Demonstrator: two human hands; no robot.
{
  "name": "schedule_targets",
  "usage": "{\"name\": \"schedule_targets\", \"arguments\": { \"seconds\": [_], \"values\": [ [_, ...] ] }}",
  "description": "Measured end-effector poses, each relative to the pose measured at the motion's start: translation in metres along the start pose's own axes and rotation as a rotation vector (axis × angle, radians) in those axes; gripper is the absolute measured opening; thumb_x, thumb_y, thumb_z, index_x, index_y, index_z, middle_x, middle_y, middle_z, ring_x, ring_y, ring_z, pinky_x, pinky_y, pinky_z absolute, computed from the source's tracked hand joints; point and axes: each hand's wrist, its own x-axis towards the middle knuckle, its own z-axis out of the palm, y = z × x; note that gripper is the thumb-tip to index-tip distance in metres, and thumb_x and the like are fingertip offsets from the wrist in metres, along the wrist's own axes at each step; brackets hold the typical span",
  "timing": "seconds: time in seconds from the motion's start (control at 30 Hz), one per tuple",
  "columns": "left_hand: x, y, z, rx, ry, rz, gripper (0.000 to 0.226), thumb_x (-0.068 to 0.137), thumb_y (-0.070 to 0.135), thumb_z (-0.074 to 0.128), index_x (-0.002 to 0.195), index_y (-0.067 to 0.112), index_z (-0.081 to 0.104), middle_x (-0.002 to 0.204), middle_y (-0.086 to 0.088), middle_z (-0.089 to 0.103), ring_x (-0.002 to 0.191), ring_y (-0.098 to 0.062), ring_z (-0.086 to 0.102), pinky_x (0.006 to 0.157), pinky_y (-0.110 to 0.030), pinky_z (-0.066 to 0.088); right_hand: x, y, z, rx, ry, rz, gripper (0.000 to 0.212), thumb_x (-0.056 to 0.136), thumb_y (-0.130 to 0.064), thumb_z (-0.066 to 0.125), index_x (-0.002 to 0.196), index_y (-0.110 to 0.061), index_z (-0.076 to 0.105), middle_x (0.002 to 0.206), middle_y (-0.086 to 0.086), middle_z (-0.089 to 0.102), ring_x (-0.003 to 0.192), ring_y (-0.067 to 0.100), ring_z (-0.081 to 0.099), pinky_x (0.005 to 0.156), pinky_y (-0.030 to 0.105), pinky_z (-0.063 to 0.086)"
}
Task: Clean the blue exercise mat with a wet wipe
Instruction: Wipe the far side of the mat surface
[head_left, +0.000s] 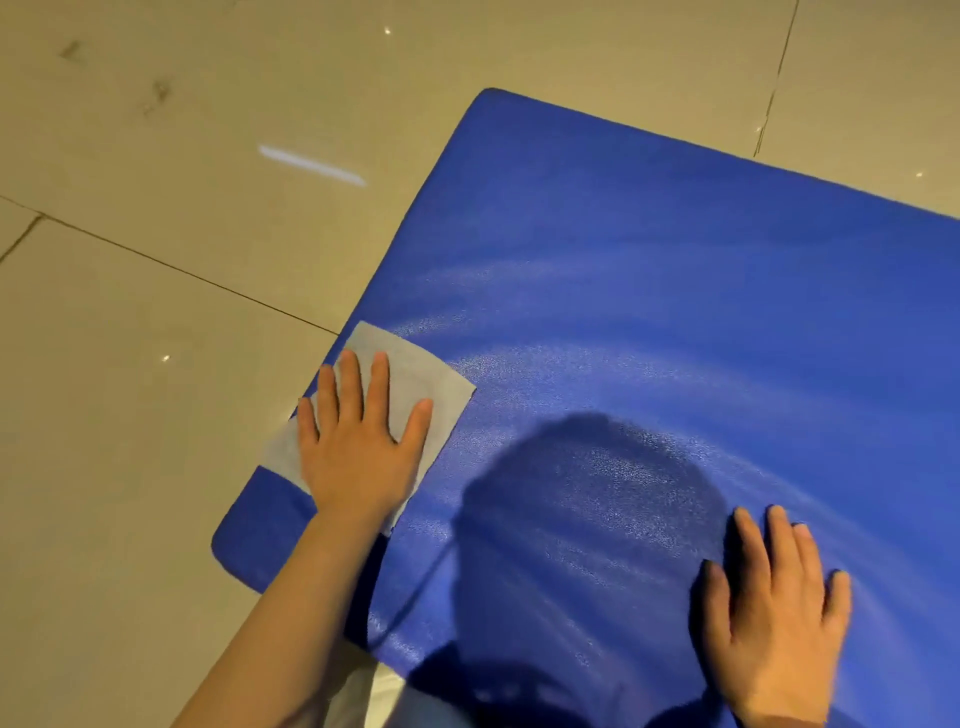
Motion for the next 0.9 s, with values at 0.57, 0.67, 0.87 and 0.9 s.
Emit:
{"name": "schedule_targets", "arguments": {
  "seconds": [0.57, 0.67, 0.87, 0.9],
  "values": [
    [0.075, 0.083, 0.005, -0.080, 0.103, -0.147, 0.079, 0.094, 0.054, 0.012, 0.158, 0.010, 0.008, 0.165, -0.017, -0.001, 0.153, -0.032, -0.004, 0.120, -0.052, -0.006, 0.150, -0.020, 0.024, 0.046, 0.098, 0.276, 0.058, 0.090, -0.039, 0.033, 0.141, -0.013, 0.045, 0.153, 0.014, 0.036, 0.143, 0.031, 0.028, 0.113, 0.062, 0.009],
    [0.079, 0.087, 0.004, -0.084, 0.108, -0.135, 0.079, 0.092, 0.054, 0.012, 0.158, 0.011, 0.009, 0.165, -0.017, 0.000, 0.153, -0.031, -0.003, 0.120, -0.052, -0.006, 0.153, -0.018, 0.024, 0.068, 0.102, 0.284, 0.058, 0.090, -0.041, 0.031, 0.141, -0.017, 0.044, 0.155, 0.012, 0.034, 0.144, 0.028, 0.024, 0.115, 0.061, 0.007],
    [0.101, 0.108, 0.001, -0.082, 0.086, -0.157, 0.070, 0.104, 0.046, 0.023, 0.157, 0.004, 0.004, 0.164, -0.021, -0.006, 0.152, -0.033, -0.008, 0.120, -0.054, -0.007, 0.154, -0.021, 0.022, 0.092, 0.078, 0.288, 0.061, 0.089, -0.046, 0.026, 0.141, -0.020, 0.042, 0.157, 0.009, 0.031, 0.147, 0.026, 0.019, 0.116, 0.060, 0.003],
    [0.106, 0.113, 0.000, -0.074, 0.085, -0.145, 0.071, 0.104, 0.046, 0.020, 0.157, 0.002, 0.003, 0.163, -0.022, -0.006, 0.152, -0.033, -0.008, 0.120, -0.054, -0.007, 0.154, -0.022, 0.022, 0.096, 0.063, 0.288, 0.061, 0.089, -0.046, 0.025, 0.142, -0.021, 0.041, 0.157, 0.008, 0.029, 0.147, 0.025, 0.018, 0.116, 0.059, 0.002]
  ]
}}
